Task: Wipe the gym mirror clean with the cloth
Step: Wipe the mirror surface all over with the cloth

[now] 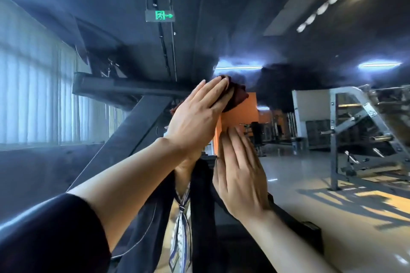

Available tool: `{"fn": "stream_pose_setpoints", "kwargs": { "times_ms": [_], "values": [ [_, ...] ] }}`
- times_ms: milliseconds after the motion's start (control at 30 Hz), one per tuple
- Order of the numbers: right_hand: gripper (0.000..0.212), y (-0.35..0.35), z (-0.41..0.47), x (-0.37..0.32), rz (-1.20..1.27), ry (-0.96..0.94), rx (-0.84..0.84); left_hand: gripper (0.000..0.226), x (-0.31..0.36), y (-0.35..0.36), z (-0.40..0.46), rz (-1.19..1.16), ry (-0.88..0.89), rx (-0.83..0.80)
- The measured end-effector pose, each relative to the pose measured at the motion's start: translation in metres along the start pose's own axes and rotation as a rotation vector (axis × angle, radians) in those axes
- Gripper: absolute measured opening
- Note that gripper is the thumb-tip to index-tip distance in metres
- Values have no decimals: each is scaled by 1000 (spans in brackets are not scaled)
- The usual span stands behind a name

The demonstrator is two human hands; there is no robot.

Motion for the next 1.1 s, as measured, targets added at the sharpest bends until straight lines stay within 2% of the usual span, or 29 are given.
{"fn": "stream_pose_setpoints", "kwargs": {
  "times_ms": [100, 200, 333, 400, 467, 533, 600, 700, 800, 833, 900, 967, 1033, 1100],
  "values": [
    [54, -6, 9, -21, 3, 3, -10, 69, -26, -23, -36, 17, -54, 66],
    [55, -6, 13, -44, 33, -25, -15, 59, -63, -54, -69, 50, -158, 148],
    [55, -4, 13, -70, 98, -7, -24, 47, -110, -100, -118, 59, -463, 276],
    [54, -6, 14, -89, 176, -10, -38, 54, -104, -105, -139, -3, -598, 329],
    [52, -9, 21, -115, 321, 11, -70, 53, -80, -100, -156, -86, -601, 311],
    [53, -15, 30, -139, 512, 87, -115, 48, -46, -90, -167, -329, -574, 250],
    [52, -23, 38, -156, 740, 217, -151, 47, -17, -85, -165, -662, -621, 296],
    [50, -37, 47, -153, 1061, 556, -198, 36, 3, -76, -138, -1072, -857, 475],
    [52, -32, 58, -126, 1326, 918, -137, 22, 7, -72, -99, -1334, -1053, 506],
    [51, -32, 63, -123, 1384, 941, -141, 21, 8, -73, -87, -1447, -1075, 522],
    [44, -31, 72, -119, 1341, 917, -121, 19, 4, -74, -67, -1613, -1054, 483],
    [44, -31, 80, -111, 1271, 934, -35, 19, -1, -73, -51, -1491, -925, 336],
    [49, -38, 89, -89, 1005, 899, 147, 42, -9, -69, -42, -1018, -644, 155],
    [51, -42, 102, -59, 627, 790, 318, 55, -20, -69, -42, -654, -471, 129]
  ]
}}
Point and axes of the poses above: each hand's wrist, its own z-axis towards the middle knuckle, its own y-axis out of the palm, x = y × z, the point moved 3 cm from there along z, towards the middle knuckle, and after that the axes turned 14 degrees about -z, right-handed, at the moved point
